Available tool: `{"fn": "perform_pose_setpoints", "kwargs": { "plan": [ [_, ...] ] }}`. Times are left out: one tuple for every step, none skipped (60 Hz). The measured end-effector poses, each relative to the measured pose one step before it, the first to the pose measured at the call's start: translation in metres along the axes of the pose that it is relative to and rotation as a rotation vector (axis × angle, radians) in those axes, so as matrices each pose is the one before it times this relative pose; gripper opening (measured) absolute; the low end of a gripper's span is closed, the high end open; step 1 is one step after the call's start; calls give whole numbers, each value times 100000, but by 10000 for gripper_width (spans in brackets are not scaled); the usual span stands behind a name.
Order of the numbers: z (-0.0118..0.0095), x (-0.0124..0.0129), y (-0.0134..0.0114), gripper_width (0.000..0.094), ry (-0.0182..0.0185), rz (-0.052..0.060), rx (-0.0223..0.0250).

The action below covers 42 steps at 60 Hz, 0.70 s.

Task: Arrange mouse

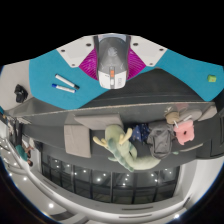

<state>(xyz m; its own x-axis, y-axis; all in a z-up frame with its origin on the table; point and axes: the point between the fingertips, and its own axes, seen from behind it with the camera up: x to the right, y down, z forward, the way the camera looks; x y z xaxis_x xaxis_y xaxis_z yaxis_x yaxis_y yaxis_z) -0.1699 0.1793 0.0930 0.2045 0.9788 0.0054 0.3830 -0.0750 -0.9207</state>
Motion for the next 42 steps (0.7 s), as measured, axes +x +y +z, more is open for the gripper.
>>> {"fn": "perform_pose_setpoints", "kwargs": {
  "plan": [
    [456, 380, 827, 351, 562, 398, -1154],
    [760, 417, 585, 351, -87, 211, -1196],
    [717, 386, 597, 351, -146, -241, -1256],
    [689, 351, 613, 352, 56, -613, -1389],
    [669, 348, 635, 352, 223, -811, -1400],
    [602, 170, 802, 351, 313, -876, -1331],
    [559, 176, 611, 350, 92, -883, -1317],
    [516, 111, 623, 351, -77, -849, -1311],
    [465, 57, 652, 351, -247, -838, -1572],
    [416, 32, 607, 354, -117, -553, -1593],
    [368, 92, 491, 354, 139, -321, -1118],
    [305, 221, 419, 360, 191, -355, -749],
    [217, 55, 486, 368, 395, -552, -562],
    [293, 83, 348, 376, 401, -693, -631],
    [222, 21, 363, 415, 154, -681, -654],
    [148, -62, 203, 412, -354, 35, -123],
    [86, -67, -3, 432, -390, 572, 480],
    [31, 38, -115, 443, -194, 883, 615],
    [-3, 232, -302, 456, -412, 979, 109],
    [-196, 51, 47, 476, 36, 1027, 219],
    [-43, 112, 38, 498, 207, 809, -87],
    [3, 119, 98, 531, 423, 478, -344],
    [12, 143, 112, 600, 342, -26, -383],
    [6, 246, 76, 650, 890, -253, -328],
    [70, 401, -83, 722, 1214, -361, -332],
    [-117, 321, 24, 795, 1333, -464, 37],
    [-127, 203, -58, 831, 821, -573, 85],
    [-177, 128, -88, 868, 557, -395, 123],
    [-258, 210, -224, 866, 674, -40, 555],
    [-397, -132, -303, 863, -576, 239, 889],
    [-350, -16, -451, 862, -616, 636, 911],
    [-382, -240, -447, 858, -704, 971, 1127],
    [-704, -188, -322, 859, -771, 998, 1074],
    [-774, -176, -304, 857, -574, 806, 731],
    [-827, -114, -236, 857, -318, 697, 486],
    [-879, -96, -167, 856, -204, 638, 376],
    [-957, -122, -162, 855, -197, 719, 366],
    [-994, -148, -140, 855, -174, 889, 286],
    [-1119, -165, -46, 855, -131, 969, -36],
    [-1172, -227, 19, 858, -258, 775, -172],
    [-1232, -278, 18, 863, -477, 281, -60],
    [-1274, -326, 27, 863, -532, -222, 132]
  ]
}}
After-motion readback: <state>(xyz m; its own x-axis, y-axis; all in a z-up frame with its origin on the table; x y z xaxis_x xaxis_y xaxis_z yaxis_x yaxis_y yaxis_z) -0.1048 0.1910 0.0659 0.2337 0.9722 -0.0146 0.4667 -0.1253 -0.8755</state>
